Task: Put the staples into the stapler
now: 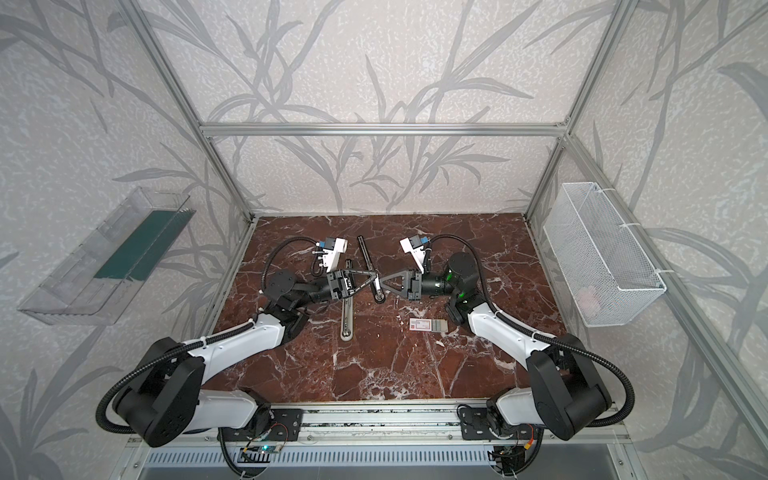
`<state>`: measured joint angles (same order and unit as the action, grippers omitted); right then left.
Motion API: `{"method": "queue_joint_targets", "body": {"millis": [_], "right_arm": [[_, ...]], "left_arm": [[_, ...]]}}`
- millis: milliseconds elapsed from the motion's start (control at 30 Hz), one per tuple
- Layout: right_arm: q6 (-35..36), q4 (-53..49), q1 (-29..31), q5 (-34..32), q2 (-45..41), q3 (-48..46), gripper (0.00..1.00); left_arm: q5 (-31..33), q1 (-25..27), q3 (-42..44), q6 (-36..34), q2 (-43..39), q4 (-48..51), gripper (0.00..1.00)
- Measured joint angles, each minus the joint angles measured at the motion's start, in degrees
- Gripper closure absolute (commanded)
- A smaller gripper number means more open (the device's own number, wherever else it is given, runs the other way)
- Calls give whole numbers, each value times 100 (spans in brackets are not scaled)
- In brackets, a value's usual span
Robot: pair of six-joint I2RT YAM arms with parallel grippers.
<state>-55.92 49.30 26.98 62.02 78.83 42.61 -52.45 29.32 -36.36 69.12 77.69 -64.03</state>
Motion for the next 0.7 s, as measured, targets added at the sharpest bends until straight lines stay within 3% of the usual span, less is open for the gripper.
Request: {"method": "queue_joint_targets", "body": {"millis": [233,567,700], "right_arm": [[-4,22,-4,2,0,-17,100],[-7,31,-11,0,0,-44,100],[-7,39,-11,-2,0,-52,94]], "left_arm": [[-13,-2,0,9,15,15,82],[-15,-2,0,13,15,11,87],[-15,-2,0,13,15,15,88]]}}
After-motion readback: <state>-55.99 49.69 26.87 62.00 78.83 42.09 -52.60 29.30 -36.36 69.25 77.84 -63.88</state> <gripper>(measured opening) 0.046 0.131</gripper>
